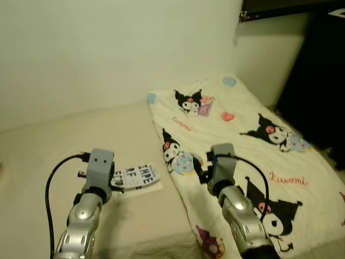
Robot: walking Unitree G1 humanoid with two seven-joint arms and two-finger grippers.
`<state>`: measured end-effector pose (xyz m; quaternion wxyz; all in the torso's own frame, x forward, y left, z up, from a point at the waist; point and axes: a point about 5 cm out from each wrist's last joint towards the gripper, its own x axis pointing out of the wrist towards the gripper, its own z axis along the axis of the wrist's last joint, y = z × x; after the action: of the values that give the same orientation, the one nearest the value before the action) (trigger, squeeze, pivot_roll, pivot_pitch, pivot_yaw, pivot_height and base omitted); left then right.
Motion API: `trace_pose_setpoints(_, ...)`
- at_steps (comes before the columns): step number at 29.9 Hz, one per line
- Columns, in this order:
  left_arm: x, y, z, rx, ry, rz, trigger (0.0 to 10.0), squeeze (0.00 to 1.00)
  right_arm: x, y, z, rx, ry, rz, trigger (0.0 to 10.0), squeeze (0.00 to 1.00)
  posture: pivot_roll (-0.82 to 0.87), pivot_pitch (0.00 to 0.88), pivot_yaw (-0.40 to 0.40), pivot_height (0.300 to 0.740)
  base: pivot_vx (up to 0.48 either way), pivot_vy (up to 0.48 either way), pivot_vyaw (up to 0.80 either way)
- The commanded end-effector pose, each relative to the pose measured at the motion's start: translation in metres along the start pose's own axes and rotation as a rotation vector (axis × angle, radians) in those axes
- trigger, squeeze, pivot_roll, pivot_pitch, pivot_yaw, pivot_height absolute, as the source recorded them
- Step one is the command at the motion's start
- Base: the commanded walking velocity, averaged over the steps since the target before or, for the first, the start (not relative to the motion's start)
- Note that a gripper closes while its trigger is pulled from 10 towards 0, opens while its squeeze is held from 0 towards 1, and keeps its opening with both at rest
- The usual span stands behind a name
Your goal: Clean up the room
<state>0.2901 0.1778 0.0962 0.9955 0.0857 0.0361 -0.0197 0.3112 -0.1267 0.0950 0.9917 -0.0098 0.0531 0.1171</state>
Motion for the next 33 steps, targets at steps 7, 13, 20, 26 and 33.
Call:
trace_pose_setpoints(7, -0.005, 0.004, -0.005, 0.007, 0.028, 0.005, 10.0, 0.0, 0.0, 0.006, -0.003, 0.002, 0.009, 0.031, 10.0, 0.0, -0.06, 0.107, 0.08, 0.74, 0.0, 0.0, 0.8)
trace_pose_setpoints(13, -0.006, 0.0, -0.003, 0.005, 0.018, -0.017, 10.0, 0.0, 0.001, 0.004, -0.001, 0.001, 0.002, 0.027, 10.0, 0.0, -0.06, 0.109, 0.079, 0.74, 0.0, 0.0, 0.8)
trace_pose_setpoints(20, -0.004, -0.004, 0.001, 0.002, 0.014, -0.045, 10.0, 0.0, 0.003, 0.001, 0.002, -0.003, -0.013, 0.009, 10.0, 0.0, -0.05, 0.105, 0.088, 0.74, 0.0, 0.0, 0.8)
trace_pose_setpoints(26, -0.001, -0.005, 0.004, -0.037, 0.021, -0.042, 10.0, 0.0, 0.004, 0.0, 0.003, -0.004, -0.021, 0.003, 10.0, 0.0, -0.05, 0.097, 0.097, 0.74, 0.0, 0.0, 0.8)
trace_pose_setpoints(33, 0.001, -0.009, 0.008, -0.039, 0.031, -0.068, 10.0, 0.0, 0.006, 0.001, 0.005, -0.004, -0.028, 0.003, 10.0, 0.0, -0.05, 0.089, 0.094, 0.74, 0.0, 0.0, 0.8)
